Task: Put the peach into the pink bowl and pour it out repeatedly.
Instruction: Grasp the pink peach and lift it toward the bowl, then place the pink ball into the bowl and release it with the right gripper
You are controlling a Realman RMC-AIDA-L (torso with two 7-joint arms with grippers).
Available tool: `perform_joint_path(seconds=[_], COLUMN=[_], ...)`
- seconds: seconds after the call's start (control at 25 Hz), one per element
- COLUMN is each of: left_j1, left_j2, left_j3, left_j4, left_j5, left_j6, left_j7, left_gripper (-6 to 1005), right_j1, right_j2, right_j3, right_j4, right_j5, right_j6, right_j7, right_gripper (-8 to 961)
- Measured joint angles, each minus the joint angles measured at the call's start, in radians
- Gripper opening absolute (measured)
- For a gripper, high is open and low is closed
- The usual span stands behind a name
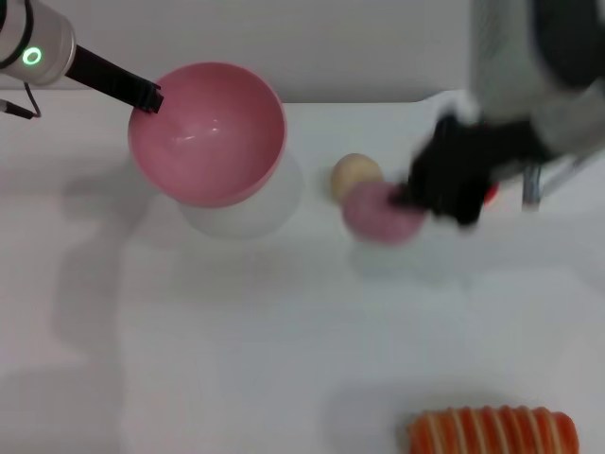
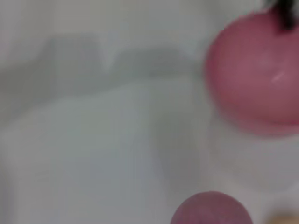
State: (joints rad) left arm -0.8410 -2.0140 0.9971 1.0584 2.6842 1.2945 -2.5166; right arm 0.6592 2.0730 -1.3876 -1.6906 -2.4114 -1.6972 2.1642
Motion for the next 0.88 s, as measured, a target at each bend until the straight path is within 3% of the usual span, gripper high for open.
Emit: perform_joint_path(seconds=[0.16,0.32,0.44,0.52,0.88], left_j1=[0.001,0.000,0.000,-0.004,-0.020], left_j2=[-0.002,-0.011,-0.011,-0.032,-0.042], left_j3=[0.000,0.006,0.006,0.018,0.082], left_j4=[0.000,0.000,0.000,0.007,0.018], left_j5=[-0.001,-0.005,-0.005,-0.008,-0.028], left_j6=[0.004,0.016,0.016,0.038,0.067], left_j7=[0.005,0.010,0.010,0.011,0.003], left_gripper=[36,36,36,36,36], right_j1=[0.023,0.048,0.052,0.052,0.073], right_j2=[0.001,0.000,-0.001,0.000,0.001], right_j3=[0.092,0.140,0.127,0.106,-0.011], right_j4=[-0.176,-0.215,-0.165,-0.109,0.118], right_j5=[0.002,0.027,0.041,0.043,0.064], right_j6=[0.001,0.021,0.076,0.123,0.272], right_j7=[0.000,-0.002,-0.015,-0.024,-0.063], right_gripper=[66,78,87,92,119])
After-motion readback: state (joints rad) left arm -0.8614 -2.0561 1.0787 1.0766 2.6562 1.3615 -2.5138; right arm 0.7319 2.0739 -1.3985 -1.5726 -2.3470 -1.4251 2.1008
